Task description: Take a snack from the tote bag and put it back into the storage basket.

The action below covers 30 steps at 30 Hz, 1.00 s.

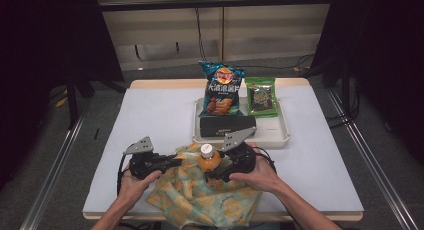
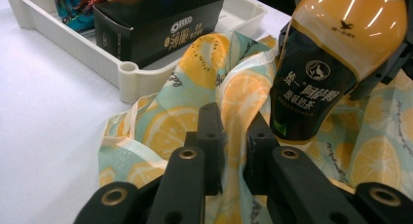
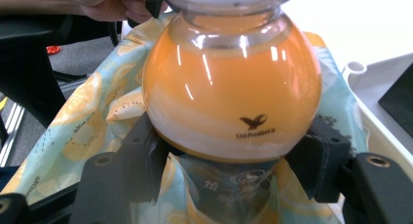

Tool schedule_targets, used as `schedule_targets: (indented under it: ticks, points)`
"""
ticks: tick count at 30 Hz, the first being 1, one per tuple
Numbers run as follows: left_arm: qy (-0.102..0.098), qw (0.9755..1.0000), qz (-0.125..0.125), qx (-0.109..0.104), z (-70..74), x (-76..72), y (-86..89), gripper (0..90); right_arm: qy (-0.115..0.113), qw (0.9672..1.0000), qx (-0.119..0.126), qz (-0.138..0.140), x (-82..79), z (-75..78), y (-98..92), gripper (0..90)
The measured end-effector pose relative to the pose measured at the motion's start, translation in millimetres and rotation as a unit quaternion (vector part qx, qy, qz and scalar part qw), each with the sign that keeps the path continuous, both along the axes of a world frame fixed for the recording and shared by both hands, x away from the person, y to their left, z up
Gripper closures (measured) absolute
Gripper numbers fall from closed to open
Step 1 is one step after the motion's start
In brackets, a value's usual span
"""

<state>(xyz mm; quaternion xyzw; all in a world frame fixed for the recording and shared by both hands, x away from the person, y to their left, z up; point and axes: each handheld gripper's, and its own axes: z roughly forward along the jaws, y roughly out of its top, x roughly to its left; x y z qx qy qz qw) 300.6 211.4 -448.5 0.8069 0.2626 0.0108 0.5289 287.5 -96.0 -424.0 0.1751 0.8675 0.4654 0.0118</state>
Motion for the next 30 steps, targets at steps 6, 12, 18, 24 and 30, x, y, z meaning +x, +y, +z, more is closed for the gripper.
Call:
schedule_targets:
  ticks: [6, 12, 18, 24, 30]
  points:
    - [-0.004, 1.0000, -0.005, -0.002, 1.3, -4.7, -0.9, 69.9, -0.016, 0.9999, -0.003, 0.001, -6.1, -1.4, -1.0, 34.5]
    - [-0.011, 0.9999, -0.002, -0.007, 4.1, -9.9, -0.4, 57.9, -0.020, 0.9998, -0.002, -0.004, -8.5, -3.0, -1.8, 33.2]
    - [-0.015, 0.9997, 0.005, -0.020, 7.9, -16.6, 4.1, 50.6, -0.015, 0.9991, 0.012, -0.037, -15.4, -1.9, -1.1, 27.1]
    - [-0.019, 0.9994, 0.020, -0.019, 9.7, -18.0, 10.0, 46.2, -0.017, 0.9957, 0.024, -0.088, -28.9, -1.2, -2.7, 25.3]
    - [-0.021, 0.9991, 0.033, -0.019, 9.6, -18.4, 10.9, 39.5, -0.020, 0.9893, 0.042, -0.138, -34.3, 1.2, -2.5, 22.2]
